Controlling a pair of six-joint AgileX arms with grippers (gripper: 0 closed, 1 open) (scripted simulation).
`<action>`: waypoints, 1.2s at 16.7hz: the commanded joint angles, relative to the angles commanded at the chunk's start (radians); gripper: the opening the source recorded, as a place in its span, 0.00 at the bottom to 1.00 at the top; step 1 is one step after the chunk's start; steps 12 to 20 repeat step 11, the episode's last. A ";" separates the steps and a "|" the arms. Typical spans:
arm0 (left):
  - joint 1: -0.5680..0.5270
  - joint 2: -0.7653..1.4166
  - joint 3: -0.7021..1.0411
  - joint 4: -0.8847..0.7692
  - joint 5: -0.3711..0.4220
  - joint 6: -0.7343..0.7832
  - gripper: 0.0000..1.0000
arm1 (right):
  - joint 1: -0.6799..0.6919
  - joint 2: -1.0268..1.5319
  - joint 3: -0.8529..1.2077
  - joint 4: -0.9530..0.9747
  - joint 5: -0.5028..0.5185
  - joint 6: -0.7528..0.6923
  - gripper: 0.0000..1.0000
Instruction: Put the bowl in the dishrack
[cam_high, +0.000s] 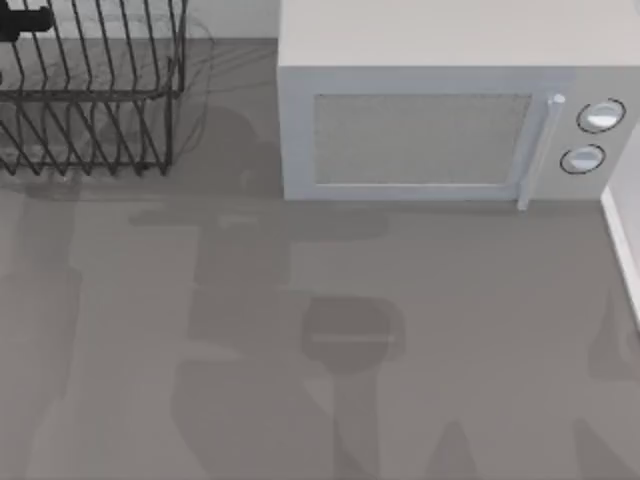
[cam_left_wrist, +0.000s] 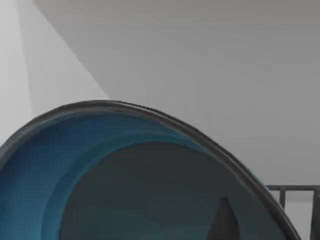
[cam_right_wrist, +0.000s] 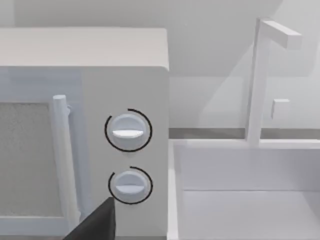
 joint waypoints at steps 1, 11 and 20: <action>0.000 0.000 0.000 0.000 0.000 0.000 0.68 | 0.000 0.000 0.000 0.000 0.000 0.000 1.00; 0.000 0.000 0.000 0.000 0.000 0.000 1.00 | 0.000 0.000 0.000 0.000 0.000 0.000 1.00; 0.000 0.000 0.000 0.000 0.000 0.000 1.00 | 0.000 0.000 0.000 0.000 0.000 0.000 1.00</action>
